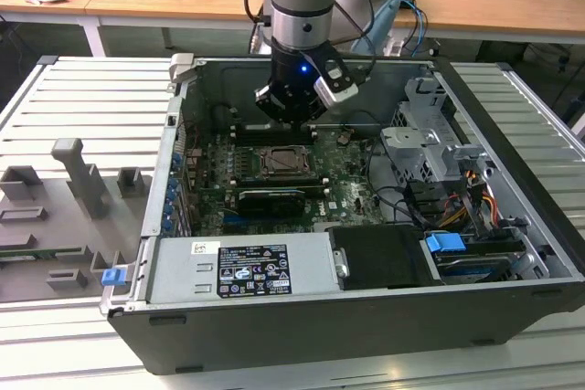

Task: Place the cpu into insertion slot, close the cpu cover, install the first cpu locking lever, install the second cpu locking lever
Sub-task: 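Install the second cpu locking lever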

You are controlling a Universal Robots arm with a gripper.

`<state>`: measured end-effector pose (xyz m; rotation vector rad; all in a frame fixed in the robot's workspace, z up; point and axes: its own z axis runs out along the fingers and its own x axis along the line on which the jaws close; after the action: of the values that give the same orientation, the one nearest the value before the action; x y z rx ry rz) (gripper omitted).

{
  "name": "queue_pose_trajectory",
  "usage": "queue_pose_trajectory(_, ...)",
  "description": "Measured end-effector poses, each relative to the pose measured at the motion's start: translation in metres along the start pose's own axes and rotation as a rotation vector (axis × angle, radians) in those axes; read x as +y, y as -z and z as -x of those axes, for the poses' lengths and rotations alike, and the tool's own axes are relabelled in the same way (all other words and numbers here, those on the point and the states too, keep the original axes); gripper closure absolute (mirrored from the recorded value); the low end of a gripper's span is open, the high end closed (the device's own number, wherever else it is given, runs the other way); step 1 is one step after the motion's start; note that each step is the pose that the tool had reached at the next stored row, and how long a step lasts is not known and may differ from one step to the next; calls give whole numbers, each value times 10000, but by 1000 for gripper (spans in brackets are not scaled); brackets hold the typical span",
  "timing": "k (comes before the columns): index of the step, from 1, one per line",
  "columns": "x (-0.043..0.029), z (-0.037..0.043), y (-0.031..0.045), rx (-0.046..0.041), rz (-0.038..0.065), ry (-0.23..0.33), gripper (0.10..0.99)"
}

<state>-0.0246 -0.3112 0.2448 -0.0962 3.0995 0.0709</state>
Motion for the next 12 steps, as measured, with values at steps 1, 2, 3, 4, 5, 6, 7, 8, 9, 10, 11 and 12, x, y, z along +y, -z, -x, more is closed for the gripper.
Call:
queue_pose_trajectory(1, -47, -2, 2, 132, 10, -6, 980)
queue_pose_trajectory(2, -76, -3, 2, 212, 14, -10, 980)
queue_pose_trajectory(3, -95, -4, 0, 220, 14, -10, 980)
queue_pose_trajectory(4, -137, -7, -1, 220, 16, -10, 980)
queue_pose_trajectory(5, -193, -10, -1, 221, 15, -10, 980)
queue_pose_trajectory(6, -242, -14, -1, 221, 15, -11, 980)
queue_pose_trajectory(7, -270, -15, 0, 220, 14, -10, 980)
queue_pose_trajectory(8, -282, -16, 0, 220, 15, -10, 980)
queue_pose_trajectory(9, -289, -16, 0, 220, 15, -10, 980)
queue_pose_trajectory(10, -297, -17, 1, 221, 15, -10, 980)
queue_pose_trajectory(11, -303, -17, 1, 220, 15, -10, 980)
queue_pose_trajectory(12, -312, -18, 2, 220, 14, -11, 980)
